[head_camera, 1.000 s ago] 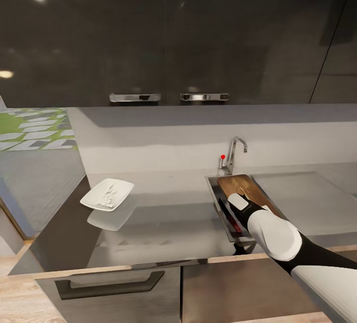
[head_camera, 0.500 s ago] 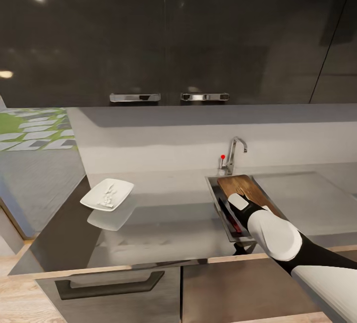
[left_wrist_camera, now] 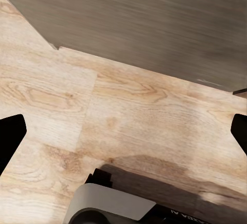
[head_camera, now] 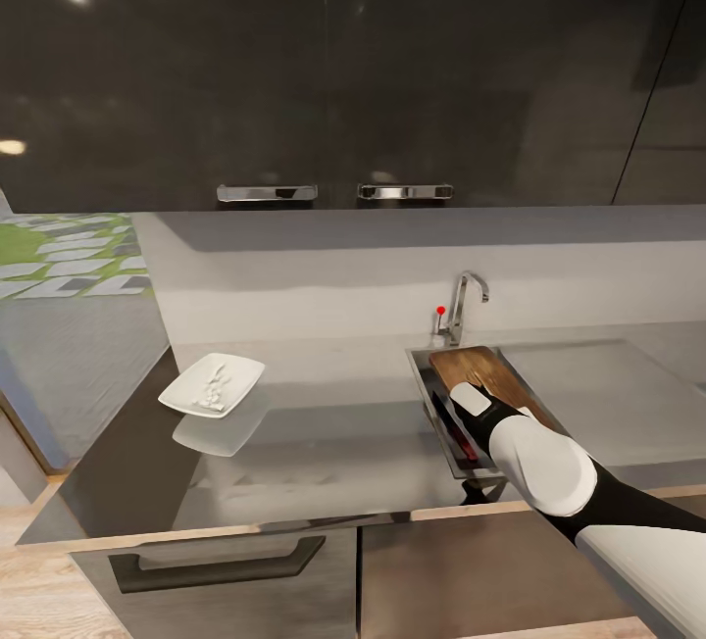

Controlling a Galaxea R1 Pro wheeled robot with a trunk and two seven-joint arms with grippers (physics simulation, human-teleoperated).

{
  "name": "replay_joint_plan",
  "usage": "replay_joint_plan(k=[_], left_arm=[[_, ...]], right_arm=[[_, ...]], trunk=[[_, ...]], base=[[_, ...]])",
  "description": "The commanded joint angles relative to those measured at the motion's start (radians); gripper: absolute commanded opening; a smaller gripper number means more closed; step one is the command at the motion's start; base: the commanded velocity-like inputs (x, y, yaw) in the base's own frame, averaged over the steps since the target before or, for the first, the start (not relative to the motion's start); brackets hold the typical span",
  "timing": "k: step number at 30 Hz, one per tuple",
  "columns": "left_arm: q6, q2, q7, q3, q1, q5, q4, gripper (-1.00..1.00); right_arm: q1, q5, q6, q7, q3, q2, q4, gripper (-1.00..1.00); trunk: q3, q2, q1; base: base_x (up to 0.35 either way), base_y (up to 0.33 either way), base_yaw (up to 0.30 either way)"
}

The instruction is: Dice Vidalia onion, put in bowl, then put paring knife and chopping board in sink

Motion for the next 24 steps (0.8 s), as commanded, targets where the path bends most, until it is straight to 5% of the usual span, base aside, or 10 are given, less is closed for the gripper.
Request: replay_joint_plan(k=[1,8,9,24], left_arm=[[-0.007,0.0,0.001,0.001,-0.002,0.002,0.004,1.0],[0.032,0.0,0.0,0.001,-0.002,0.002,0.004,1.0],[0.045,0.0,-0.001,0.001,-0.002,0.002,0.004,1.0],[0.076,0.0,-0.004,0.001,-0.002,0.002,0.004,1.0]], right_arm=[[-0.001,-0.01,-0.004,-0.002,0.008,0.0,-0.001,-1.0],[-0.001,-0.01,-0.004,-0.001,0.007,0.0,-0.001,-1.0],[-0.001,-0.01,-0.004,-0.001,0.007,0.0,-0.001,1.0],[0.0,-0.011,-0.004,-0.001,0.005,-0.001,-0.003,1.0]], trunk=[[-0.002,-0.002,0.001],[-0.002,-0.002,0.001],[-0.002,-0.002,0.001],[-0.002,-0.002,0.001]], base=[[0.0,0.0,0.0],[0.0,0.0,0.0],[0.0,0.0,0.0],[0.0,0.0,0.0]])
